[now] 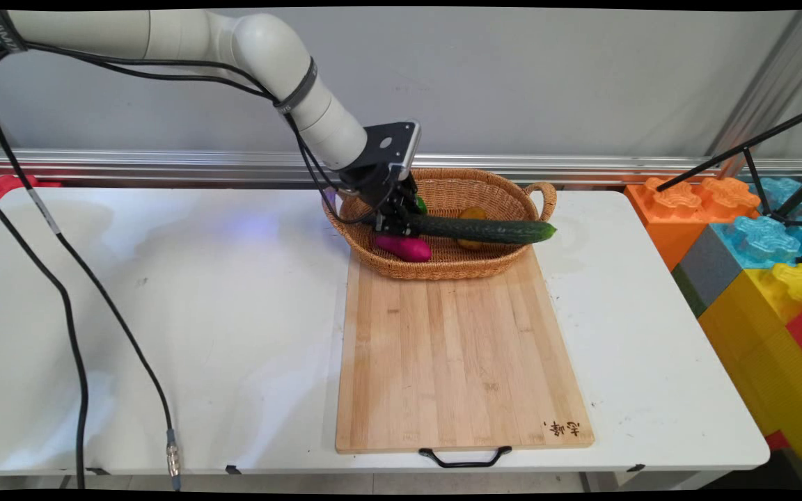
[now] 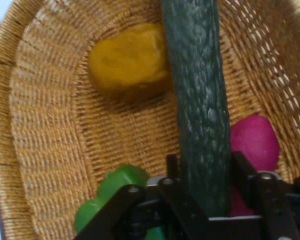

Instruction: Place the picked object in the vegetable basket

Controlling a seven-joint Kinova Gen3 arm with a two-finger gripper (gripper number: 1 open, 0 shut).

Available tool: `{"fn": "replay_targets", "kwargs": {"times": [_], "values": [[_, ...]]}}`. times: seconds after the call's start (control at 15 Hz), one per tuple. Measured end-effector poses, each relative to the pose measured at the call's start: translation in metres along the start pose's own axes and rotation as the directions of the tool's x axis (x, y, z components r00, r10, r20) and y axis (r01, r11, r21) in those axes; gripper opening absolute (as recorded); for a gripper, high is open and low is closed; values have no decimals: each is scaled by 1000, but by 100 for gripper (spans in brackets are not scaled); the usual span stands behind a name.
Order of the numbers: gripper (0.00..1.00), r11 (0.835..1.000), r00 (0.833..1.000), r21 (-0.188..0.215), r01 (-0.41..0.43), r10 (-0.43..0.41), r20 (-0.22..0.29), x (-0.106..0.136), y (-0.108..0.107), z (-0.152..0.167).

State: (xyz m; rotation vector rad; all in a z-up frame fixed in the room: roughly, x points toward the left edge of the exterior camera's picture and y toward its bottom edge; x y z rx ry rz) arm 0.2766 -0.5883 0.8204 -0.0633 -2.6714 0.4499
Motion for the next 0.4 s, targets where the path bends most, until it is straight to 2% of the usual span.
{"fn": "replay_targets", "kwargs": {"times": [0.07,0.4], "values": [[100,1000,1000,-9,1,-1,5,-2,0,1],[100,1000,1000,-24,18,-18,5,-4,-3,2]]}}
